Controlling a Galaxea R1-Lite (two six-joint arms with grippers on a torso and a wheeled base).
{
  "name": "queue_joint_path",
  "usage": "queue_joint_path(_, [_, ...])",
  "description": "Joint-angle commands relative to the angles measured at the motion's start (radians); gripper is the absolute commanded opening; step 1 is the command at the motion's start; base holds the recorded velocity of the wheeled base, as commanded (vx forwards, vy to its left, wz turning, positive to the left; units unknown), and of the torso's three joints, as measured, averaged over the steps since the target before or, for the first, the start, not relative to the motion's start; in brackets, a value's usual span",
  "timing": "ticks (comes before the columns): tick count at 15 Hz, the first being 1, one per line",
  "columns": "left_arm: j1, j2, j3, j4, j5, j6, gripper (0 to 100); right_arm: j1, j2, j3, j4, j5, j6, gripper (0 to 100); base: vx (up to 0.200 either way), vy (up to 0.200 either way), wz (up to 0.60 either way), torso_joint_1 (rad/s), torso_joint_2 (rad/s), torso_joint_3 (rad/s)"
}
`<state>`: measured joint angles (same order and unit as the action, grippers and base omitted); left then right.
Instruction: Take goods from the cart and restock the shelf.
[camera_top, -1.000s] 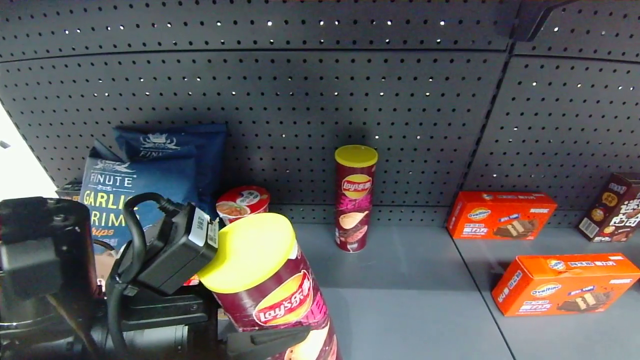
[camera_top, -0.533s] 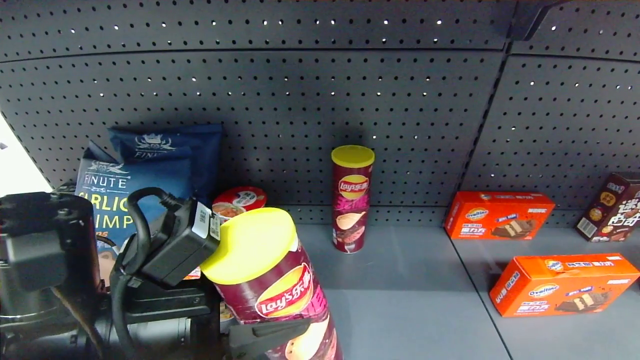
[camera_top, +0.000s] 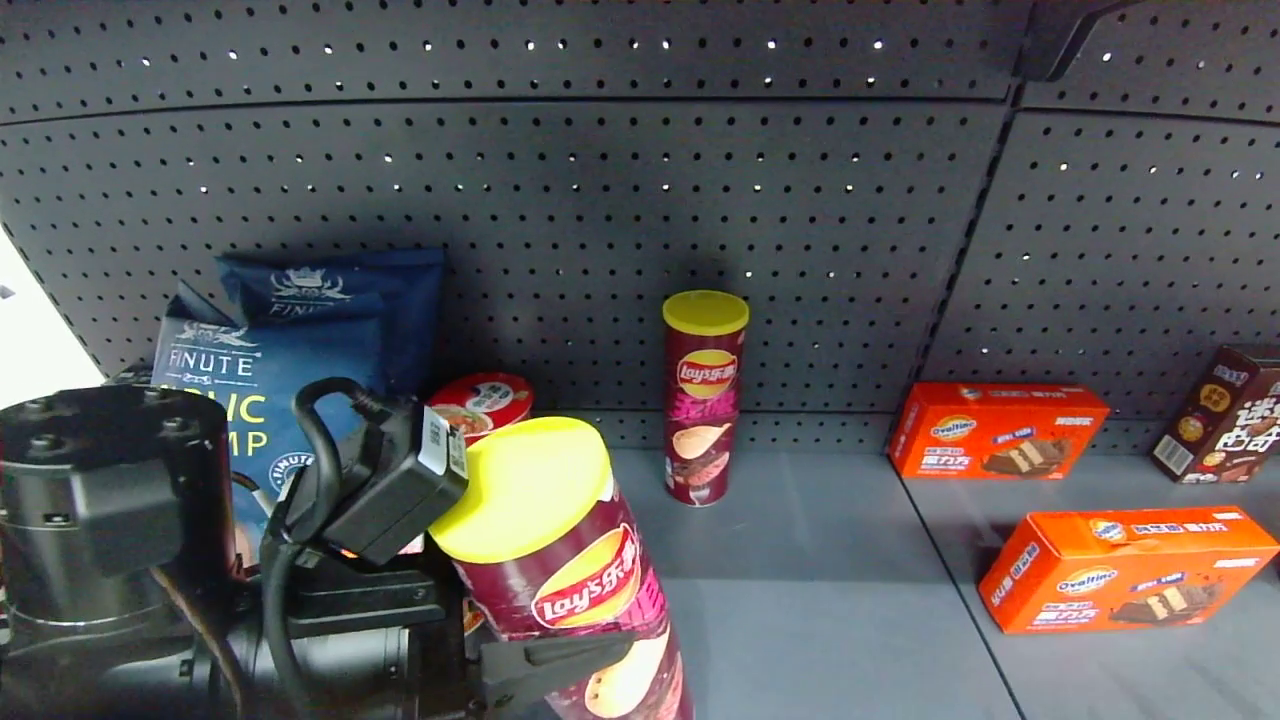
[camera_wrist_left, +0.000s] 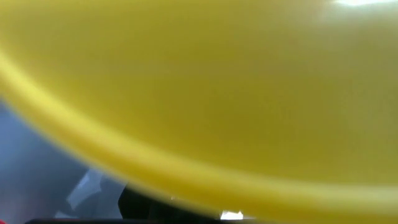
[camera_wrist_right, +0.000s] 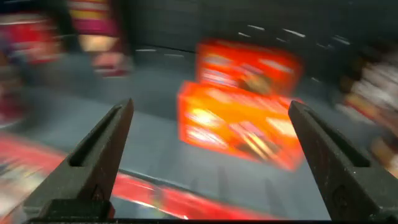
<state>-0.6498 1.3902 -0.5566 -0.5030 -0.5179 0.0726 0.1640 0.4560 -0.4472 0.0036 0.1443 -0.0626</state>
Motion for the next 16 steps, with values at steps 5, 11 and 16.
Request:
queue_joint_path(5, [0.022, 0.010, -0.002, -0.008, -0.004, 0.004, 0, 0.285, 0.560, -0.283, -0.076, 0.051, -0.040, 100, 0.000, 0.000, 0.00, 0.000, 0.00, 0.000])
queue_joint_path(11, [0.027, -0.008, 0.004, -0.005, -0.002, 0.004, 0, 0.293, 0.785, -0.329, -0.217, 0.222, -0.065, 100, 0.000, 0.000, 0.00, 0.000, 0.00, 0.000])
queue_joint_path(16, [0.048, -0.030, 0.009, 0.001, -0.002, 0.006, 0, 0.292, 0.980, -0.427, -0.257, 0.236, -0.138, 100, 0.000, 0.000, 0.00, 0.000, 0.00, 0.000])
